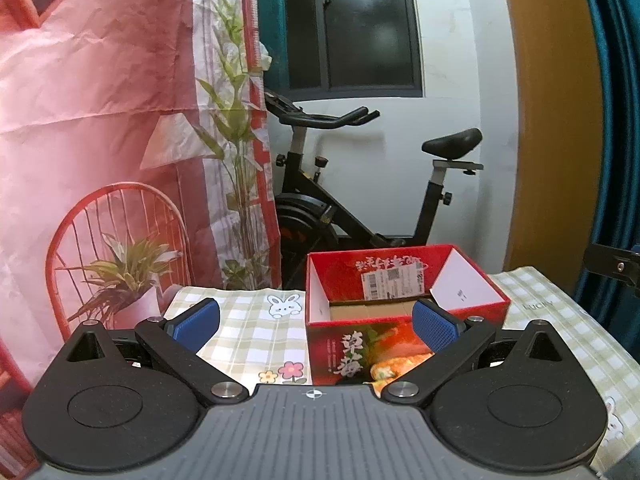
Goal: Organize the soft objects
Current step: 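Move both tools down to the orange floral pouch in front of the box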
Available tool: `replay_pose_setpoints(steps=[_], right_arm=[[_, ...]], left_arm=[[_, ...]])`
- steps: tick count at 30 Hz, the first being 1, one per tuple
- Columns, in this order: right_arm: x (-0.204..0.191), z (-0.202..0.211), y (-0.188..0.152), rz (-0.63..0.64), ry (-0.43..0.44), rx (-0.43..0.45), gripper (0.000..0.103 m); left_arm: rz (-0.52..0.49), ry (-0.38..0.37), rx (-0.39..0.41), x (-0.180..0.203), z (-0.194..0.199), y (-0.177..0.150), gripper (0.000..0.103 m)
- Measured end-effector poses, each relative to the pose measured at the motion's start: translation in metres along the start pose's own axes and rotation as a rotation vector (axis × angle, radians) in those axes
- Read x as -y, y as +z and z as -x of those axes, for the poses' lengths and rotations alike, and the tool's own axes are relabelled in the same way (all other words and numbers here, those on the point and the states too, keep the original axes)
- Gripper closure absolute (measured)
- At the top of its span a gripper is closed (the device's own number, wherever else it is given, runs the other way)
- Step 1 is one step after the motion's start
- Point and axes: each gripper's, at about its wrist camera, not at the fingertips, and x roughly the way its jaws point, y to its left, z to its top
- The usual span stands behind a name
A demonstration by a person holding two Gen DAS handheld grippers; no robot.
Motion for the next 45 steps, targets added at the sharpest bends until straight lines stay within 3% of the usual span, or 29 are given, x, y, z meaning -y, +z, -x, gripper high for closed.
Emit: replay_pose_setpoints(steps=[7,15,23,26,29,31,33,37,41,45], right_arm=[[-0.002,-0.046,-0.014,0.047,0.003,-0.101,0.0],[-0.014,-0.087,-0.042,0.069,0.007,-0.161,0.0],[-0.013,-0.119,-0.073,0.123,0.016,-0.223,0.0],[-0.013,-0.126,-0.087,0.139,0.026,-0.255,0.0],[-0.014,-0.126,-0.098,0.152,0.06,-0.255,0.0],[-0.015,-0.126,-0.105,0.162,0.07,-0.255,0.0],[-0.014,-0.126,-0.112,0.159,0.074,-0.259,0.001],[-0.005,-0.128,-0.122,0.113,0.1,-0.29,0.012],[0.0,-0.124,-0.128,0.086,0.12,-0.285,0.023],[0.001,-0.12,-0.129,0.084,0.125,-0.275,0.026]], left_arm=[[0.002,0.029,-0.002,0.005,-0.031,-0.01,0.0],[0.052,-0.018,-0.163,0.005,-0.076,-0.024,0.0],[0.032,-0.029,-0.234,0.007,-0.113,-0.051,0.0],[0.066,-0.074,-0.268,0.006,-0.12,-0.063,0.001],[0.1,-0.111,-0.296,0.003,-0.128,-0.074,0.008],[0.127,-0.141,-0.31,0.001,-0.132,-0.081,0.021],[0.163,-0.173,-0.318,-0.001,-0.134,-0.088,0.024],[0.216,-0.247,-0.324,-0.007,-0.135,-0.102,0.033],[0.226,-0.286,-0.337,-0.003,-0.138,-0.114,0.038],[0.237,-0.313,-0.346,0.0,-0.138,-0.117,0.039]])
